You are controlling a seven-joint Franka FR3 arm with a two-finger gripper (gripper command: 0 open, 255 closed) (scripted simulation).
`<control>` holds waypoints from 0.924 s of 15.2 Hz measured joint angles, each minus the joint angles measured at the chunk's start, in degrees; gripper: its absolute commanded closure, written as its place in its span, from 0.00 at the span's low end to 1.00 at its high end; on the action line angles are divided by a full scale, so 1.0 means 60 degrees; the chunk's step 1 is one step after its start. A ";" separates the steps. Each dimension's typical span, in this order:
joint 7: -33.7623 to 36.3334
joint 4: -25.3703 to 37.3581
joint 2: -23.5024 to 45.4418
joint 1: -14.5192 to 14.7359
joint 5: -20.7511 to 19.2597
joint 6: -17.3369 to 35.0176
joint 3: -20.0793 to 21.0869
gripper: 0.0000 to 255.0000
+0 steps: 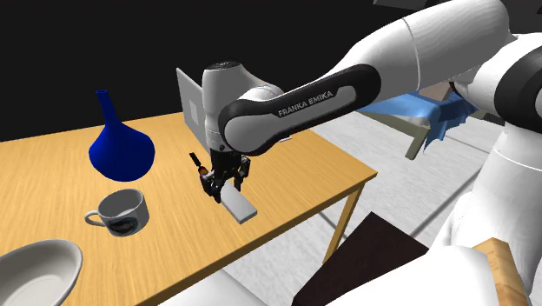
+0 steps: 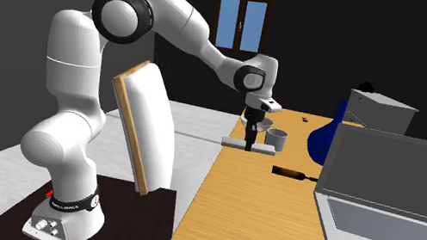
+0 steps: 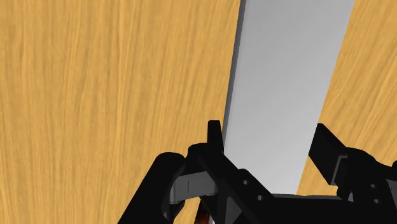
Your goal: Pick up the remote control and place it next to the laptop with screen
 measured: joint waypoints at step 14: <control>-0.0112 0.1201 -0.0519 -0.0032 0.0230 -0.1682 0.0032 1.00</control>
